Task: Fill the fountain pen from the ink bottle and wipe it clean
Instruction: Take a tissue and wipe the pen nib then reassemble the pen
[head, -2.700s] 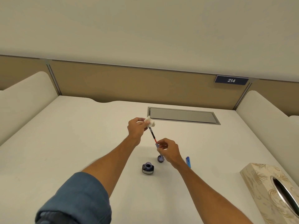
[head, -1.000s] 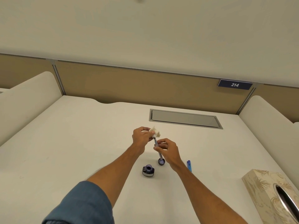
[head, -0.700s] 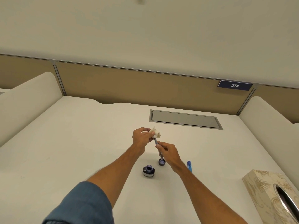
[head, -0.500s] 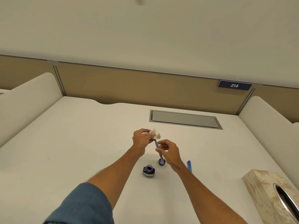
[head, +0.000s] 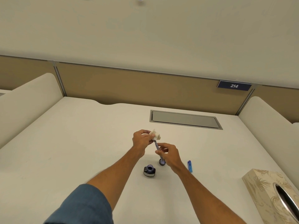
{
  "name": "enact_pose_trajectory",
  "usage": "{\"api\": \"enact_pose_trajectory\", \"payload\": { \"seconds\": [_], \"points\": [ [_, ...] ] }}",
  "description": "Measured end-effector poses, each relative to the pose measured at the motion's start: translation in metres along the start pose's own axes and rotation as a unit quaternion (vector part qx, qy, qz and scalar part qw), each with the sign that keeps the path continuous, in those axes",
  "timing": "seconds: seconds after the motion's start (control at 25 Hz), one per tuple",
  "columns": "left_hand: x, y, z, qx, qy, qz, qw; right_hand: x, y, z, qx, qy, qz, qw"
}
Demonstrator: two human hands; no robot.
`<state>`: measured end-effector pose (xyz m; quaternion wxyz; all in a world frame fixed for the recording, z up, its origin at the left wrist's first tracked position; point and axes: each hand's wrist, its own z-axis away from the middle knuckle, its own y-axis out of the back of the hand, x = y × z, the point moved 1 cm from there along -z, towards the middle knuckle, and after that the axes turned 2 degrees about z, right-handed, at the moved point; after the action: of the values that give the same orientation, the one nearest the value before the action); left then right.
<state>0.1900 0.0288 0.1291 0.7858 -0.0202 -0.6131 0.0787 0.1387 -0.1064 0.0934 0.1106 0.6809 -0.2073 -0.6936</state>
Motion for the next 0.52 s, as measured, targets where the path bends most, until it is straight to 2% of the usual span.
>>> {"api": "enact_pose_trajectory", "payload": {
  "seconds": [0.2,0.32,0.4,0.52],
  "points": [
    [0.0009,0.0016,-0.0002,-0.006,0.000,0.009,1.000,0.0042,-0.0003,-0.0005,-0.016,-0.019,-0.052,0.998],
    [0.0009,0.0024,-0.0004,-0.007,-0.001,0.007,1.000,0.0050,-0.0022,0.0003,-0.038,-0.023,-0.030,0.999],
    [0.0003,0.0021,0.0001,-0.003,0.000,0.002,1.000,0.0048,-0.0020,0.0006,-0.020,-0.012,-0.003,1.000],
    [-0.0008,0.0019,-0.0001,-0.002,0.003,0.004,1.000,0.0041,-0.0004,0.0004,0.008,-0.008,-0.020,1.000]
  ]
}}
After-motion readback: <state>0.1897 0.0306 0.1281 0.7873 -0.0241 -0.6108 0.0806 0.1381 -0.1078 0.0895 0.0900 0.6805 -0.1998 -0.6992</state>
